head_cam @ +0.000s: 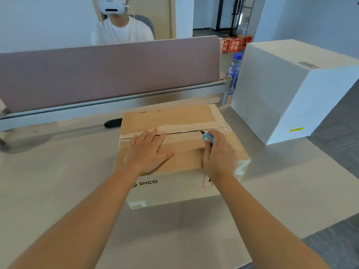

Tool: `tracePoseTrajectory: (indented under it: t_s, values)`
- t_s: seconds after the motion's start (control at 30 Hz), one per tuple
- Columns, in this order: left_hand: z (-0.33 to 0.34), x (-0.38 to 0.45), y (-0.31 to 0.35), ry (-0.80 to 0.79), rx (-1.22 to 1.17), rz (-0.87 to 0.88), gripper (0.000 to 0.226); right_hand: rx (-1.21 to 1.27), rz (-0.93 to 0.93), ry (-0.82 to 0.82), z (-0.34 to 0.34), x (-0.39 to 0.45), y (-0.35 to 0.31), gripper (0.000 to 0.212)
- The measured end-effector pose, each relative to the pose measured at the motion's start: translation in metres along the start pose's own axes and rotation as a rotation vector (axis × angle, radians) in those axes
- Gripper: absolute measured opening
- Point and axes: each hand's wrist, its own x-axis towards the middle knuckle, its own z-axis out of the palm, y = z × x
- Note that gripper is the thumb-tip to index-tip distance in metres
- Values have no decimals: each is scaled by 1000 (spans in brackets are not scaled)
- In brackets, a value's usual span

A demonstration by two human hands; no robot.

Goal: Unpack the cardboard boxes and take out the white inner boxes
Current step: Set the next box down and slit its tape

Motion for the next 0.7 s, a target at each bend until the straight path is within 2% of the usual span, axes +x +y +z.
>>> tracePoseTrajectory:
  t_s: [0.2, 0.43, 0.5, 0.57, 0.7]
  values:
    - [7, -19, 15, 65, -113, -380, 70, -35, -216, -186, 19, 45, -1, 32]
    - [8, -17, 60, 97, -241, -717, 71, -123, -294, -279, 24, 87, 4, 32]
    - [5, -12, 78, 143, -356, -770, 68, -92, -256, -252, 23, 92, 5, 32]
    - [3, -9, 94, 254, -508, -779, 63, 31, -178, -225, 23, 86, 0, 32]
    - [-4, -14, 90, 435, -741, -676, 53, 358, -24, -166, 21, 54, -19, 28]
